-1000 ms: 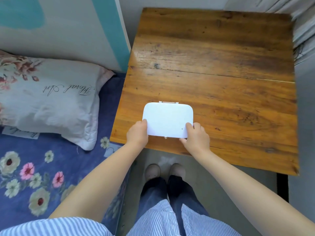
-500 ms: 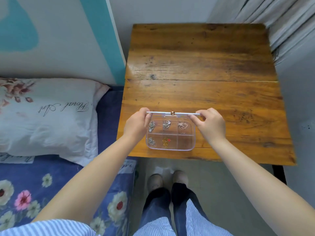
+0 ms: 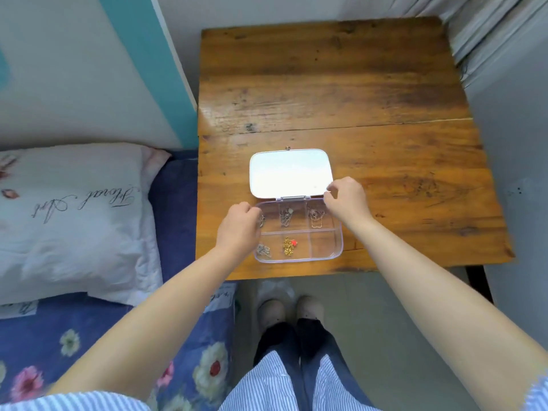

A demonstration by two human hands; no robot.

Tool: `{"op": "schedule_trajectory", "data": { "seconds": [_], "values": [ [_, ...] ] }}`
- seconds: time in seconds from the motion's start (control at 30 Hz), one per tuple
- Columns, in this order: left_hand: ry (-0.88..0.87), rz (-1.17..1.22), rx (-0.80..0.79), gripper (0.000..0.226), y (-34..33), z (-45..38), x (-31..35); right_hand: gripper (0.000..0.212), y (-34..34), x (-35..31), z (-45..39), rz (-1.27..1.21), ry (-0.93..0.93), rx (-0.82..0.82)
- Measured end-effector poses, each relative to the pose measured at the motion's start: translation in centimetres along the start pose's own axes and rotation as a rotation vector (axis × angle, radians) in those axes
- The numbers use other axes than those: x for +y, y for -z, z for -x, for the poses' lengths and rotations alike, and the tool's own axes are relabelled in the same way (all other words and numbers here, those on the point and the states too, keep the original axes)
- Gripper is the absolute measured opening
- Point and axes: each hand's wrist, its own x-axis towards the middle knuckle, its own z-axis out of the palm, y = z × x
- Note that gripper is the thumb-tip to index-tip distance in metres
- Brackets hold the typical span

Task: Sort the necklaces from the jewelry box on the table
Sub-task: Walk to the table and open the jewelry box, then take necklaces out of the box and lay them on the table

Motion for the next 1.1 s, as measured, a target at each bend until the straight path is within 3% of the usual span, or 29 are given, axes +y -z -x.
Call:
{"op": "schedule_trajectory", "data": {
  "seconds": [0.13,0.23,0.3,0.4,0.5,0.9,1.1],
  "values": [
    [-0.034,-0.187,-0.218,0.023,-2.4,2.8,0.8,0.005,-3.2,0.9,5.3,0.077,0.325,0.12],
    [-0.087,-0.382,-0.34,0.029,-2.6,2.1,2.5,0.026,-5.5,0.4,6.9,0.221,0.525,-0.097],
    [-0.093,-0.467,-0.386,0.031,-2.5,0.8,3.3,0.036,-6.3,-0.9,6.4,0.322,0.546,-0.178],
    [-0.045,-0.491,-0.459,0.032,-2.7,-0.5,3.9,0.012,-6.7,-2.5,5.4,0.457,0.48,-0.278],
    [-0.03,-0.457,-0.462,0.033,-2.9,-1.0,4.2,0.02,-7.5,-2.0,4.6,0.515,0.429,-0.415],
    [-0.059,-0.521,-0.461,0.032,-2.7,-1.3,4.1,0.018,-5.1,-0.7,3.1,0.697,0.726,-0.587],
    [-0.064,-0.516,-0.442,0.031,-2.8,-0.8,3.7,0.025,-6.0,-1.6,3.1,0.76,0.743,-0.63]
  ]
}}
